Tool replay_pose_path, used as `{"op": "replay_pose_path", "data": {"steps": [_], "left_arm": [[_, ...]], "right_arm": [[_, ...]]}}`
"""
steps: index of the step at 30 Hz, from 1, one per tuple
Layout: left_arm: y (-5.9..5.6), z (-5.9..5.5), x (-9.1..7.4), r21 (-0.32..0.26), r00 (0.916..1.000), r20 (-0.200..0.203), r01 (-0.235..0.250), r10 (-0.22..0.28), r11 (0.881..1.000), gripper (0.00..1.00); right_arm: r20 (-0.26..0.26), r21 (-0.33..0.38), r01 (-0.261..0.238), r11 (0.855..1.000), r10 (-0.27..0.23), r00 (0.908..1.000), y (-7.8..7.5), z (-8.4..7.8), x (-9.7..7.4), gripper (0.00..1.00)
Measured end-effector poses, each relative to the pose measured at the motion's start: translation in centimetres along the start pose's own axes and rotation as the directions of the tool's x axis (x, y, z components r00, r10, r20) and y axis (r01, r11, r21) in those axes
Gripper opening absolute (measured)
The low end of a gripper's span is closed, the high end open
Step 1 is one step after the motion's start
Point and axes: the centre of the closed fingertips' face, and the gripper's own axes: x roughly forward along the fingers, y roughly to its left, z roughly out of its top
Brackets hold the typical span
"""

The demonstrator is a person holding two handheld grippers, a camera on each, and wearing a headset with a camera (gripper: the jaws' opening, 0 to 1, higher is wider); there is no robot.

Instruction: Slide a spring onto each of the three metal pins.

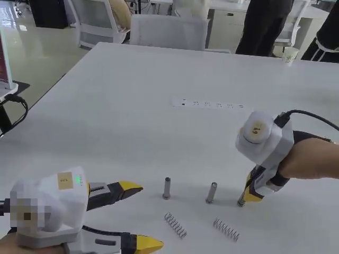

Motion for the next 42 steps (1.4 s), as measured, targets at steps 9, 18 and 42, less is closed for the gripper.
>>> {"op": "replay_pose_path", "data": {"steps": [9,18,42], "left_arm": [[-0.1,0.1,0.0,-0.001,1.0000,0.001,0.001,-0.001,1.000,0.60],[-0.2,0.1,0.1,-0.001,1.0000,0.001,0.004,-0.004,1.000,0.60],[-0.3,0.3,0.0,-0.001,1.0000,0.006,0.002,-0.002,1.000,0.60]], "right_arm": [[0.021,-0.011,0.001,1.000,0.000,0.9998,0.0,0.2,0.0,0.09],[0.036,-0.018,0.007,1.000,-0.006,0.9993,0.2,0.1,-0.1,0.11],[0.182,0.040,0.039,0.998,-0.046,0.9823,1.0,-0.1,-2.7,0.24]]}}
